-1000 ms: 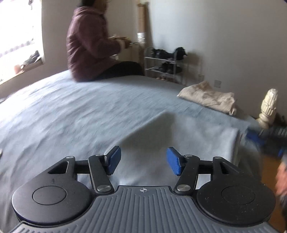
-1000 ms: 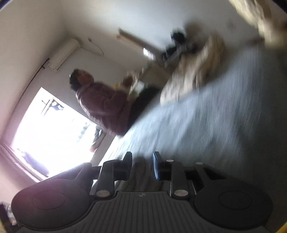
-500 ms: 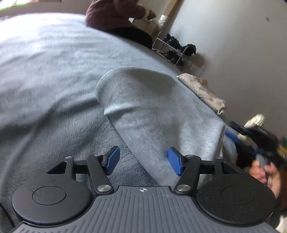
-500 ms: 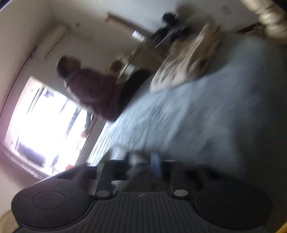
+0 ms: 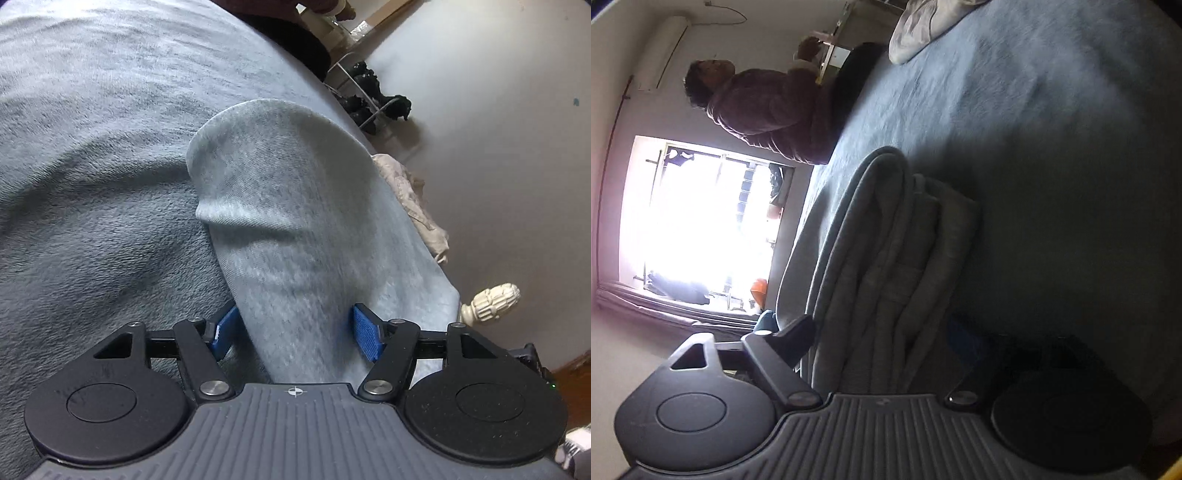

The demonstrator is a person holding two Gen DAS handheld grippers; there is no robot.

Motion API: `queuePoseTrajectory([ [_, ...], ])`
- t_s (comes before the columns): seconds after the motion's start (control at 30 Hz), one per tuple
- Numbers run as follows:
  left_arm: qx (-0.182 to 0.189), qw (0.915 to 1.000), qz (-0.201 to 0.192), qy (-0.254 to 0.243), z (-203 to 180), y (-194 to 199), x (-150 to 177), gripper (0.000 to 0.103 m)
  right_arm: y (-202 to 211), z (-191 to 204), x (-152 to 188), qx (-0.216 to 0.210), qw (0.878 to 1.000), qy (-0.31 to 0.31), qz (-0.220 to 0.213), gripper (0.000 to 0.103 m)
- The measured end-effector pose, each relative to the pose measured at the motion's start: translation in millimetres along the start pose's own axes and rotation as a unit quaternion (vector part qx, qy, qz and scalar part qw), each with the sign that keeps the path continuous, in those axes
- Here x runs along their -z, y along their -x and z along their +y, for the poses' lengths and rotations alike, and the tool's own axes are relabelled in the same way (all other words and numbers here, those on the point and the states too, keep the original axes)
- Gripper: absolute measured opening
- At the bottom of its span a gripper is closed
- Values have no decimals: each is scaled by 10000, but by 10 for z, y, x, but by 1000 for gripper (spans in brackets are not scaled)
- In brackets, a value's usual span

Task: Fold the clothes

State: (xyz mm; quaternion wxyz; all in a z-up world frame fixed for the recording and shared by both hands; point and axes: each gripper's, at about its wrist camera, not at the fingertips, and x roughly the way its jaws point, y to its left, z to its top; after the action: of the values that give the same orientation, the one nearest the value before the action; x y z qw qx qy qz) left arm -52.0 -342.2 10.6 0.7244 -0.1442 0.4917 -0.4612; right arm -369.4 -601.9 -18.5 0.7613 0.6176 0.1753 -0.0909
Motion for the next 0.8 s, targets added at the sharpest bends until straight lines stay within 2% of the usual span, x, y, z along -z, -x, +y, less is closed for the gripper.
queuePoseTrajectory([
  [0.07, 33, 9999, -54, 81, 7, -32, 6, 65, -77, 22, -35, -87, 9999, -106, -21, 102],
  [0.13, 12, 9999, -137, 88, -7, -47, 15, 62, -142, 56, -58, -109, 9997, -201, -78, 103],
  [0.2, -43, 9996, -240, 147, -13, -37, 32, 54, -207, 123, -77, -90, 9998, -117, -102, 103],
  [0.27, -83, 9991, -331, 233, -28, -21, 41, 47, -242, 177, -77, -80, 9998, -12, -175, 98],
  [0.3, -100, 9989, -360, 274, -35, -9, 40, 43, -239, 196, -66, 29, 9997, 35, -227, 86],
  [0.4, -141, 9982, -383, 447, -54, 25, 14, 37, -210, 222, -36, 219, 9992, 78, -332, 58],
  [0.43, -156, 9981, -369, 478, -64, 41, 8, 36, -192, 217, -26, 220, 9991, 49, -346, 54],
  [0.63, -7, 9977, -404, 541, -43, 277, 24, 30, -128, 390, 94, 129, 9994, 70, -323, 48],
  [0.8, 76, 9959, -472, 762, 189, 665, 141, 30, -84, 522, 451, 26, 9998, 208, 11, 48],
])
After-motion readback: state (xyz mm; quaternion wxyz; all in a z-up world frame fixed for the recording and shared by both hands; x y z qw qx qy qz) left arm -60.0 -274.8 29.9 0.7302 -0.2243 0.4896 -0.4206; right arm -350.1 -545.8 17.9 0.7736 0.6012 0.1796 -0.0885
